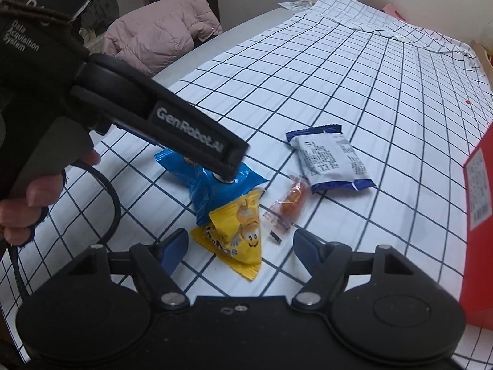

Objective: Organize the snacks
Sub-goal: 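Grasp the blue cookie bag with left tool while right tool grasps yellow bag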

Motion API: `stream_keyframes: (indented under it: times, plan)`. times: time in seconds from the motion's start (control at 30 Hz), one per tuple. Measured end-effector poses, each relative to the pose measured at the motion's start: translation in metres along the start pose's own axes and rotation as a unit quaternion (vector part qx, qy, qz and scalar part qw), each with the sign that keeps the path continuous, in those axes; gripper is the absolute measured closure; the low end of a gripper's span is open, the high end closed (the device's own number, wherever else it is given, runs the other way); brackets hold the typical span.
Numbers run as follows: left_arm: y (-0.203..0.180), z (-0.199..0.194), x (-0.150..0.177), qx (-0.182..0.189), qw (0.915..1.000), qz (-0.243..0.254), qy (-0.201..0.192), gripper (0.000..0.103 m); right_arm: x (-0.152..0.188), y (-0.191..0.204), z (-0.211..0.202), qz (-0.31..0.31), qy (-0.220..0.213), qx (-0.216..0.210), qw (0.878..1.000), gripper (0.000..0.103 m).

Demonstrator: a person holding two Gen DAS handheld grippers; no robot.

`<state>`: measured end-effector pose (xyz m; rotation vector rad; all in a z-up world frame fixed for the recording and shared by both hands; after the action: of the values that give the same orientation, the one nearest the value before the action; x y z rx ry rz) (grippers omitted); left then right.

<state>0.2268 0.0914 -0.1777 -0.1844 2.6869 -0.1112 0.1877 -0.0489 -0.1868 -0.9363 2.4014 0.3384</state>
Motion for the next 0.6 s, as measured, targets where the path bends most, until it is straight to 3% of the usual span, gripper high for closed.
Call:
stream_keyframes:
  times: [0.2,0.4,0.47,0.6]
  plan:
    - [-0.0046,0.0033,0.0023,0.015,0.9997,0.02,0.003,0.015,-0.0011,0.0023,0.0066,-0.012,0.002,-0.002,1.0,0.039]
    - [-0.0035,0.0044,0.0034,0.026,0.9994,0.02,0.008,0.027,-0.0003,0.0026,0.0047,-0.022,-0.01,-0.011,1.0,0.053]
    - [-0.0029,0.0032,0.003,0.03,0.9994,0.018,0.008,0.037,0.0008,0.0026,0.0033,-0.02,-0.009,-0.018,1.0,0.062]
    - [-0.0054,-0.0021,0.0053,0.033,0.9992,0.022,0.007,0.044,0.0049,0.0029,0.0009,-0.02,-0.01,-0.02,1.0,0.065]
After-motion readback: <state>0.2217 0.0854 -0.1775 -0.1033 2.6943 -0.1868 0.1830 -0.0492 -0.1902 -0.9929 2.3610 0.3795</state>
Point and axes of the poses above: each gripper's, at about its wrist camera, not at the fingertips, and z roughly the way its jaws point, y to its left, x to its underside, the point moved 2 cm from there along z, roughly the way its jaws point, and after that the axes turned 1 degree about z, right-handed, at the moved point
